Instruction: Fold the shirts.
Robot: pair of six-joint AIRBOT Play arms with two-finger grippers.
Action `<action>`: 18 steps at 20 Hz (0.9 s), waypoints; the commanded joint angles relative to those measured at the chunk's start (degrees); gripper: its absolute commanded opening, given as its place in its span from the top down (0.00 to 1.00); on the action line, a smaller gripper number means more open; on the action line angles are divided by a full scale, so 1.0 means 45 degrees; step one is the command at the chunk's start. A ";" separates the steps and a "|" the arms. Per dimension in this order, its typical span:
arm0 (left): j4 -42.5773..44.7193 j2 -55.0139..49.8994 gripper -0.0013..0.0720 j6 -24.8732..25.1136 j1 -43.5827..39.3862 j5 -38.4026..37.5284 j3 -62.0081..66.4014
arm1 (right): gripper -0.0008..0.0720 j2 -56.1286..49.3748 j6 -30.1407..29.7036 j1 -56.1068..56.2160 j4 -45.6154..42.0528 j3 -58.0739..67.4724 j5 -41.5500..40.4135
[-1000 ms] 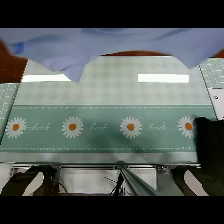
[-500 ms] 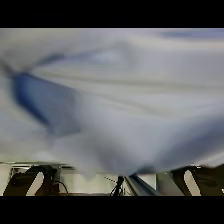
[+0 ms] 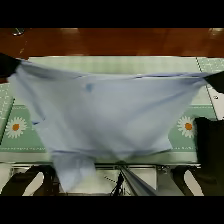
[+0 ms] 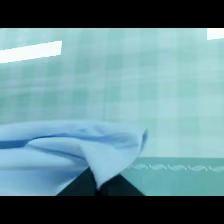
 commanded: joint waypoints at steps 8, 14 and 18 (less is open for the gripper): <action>-0.3789 -0.5668 0.02 0.0000 -0.1098 0.4643 -0.0865 | 0.48 -1.0618 -0.1001 -0.0078 0.5931 0.4177 -0.2565; -0.0845 -0.5702 0.02 -0.0005 0.2259 -0.2176 -0.0452 | 0.13 -1.0457 -0.1501 -0.2229 0.3638 0.5931 0.1880; -0.0529 -0.5377 0.03 -0.0238 0.5168 -0.4726 -0.3589 | 0.13 -0.8301 -0.0063 -0.3191 -0.1676 0.2098 0.2973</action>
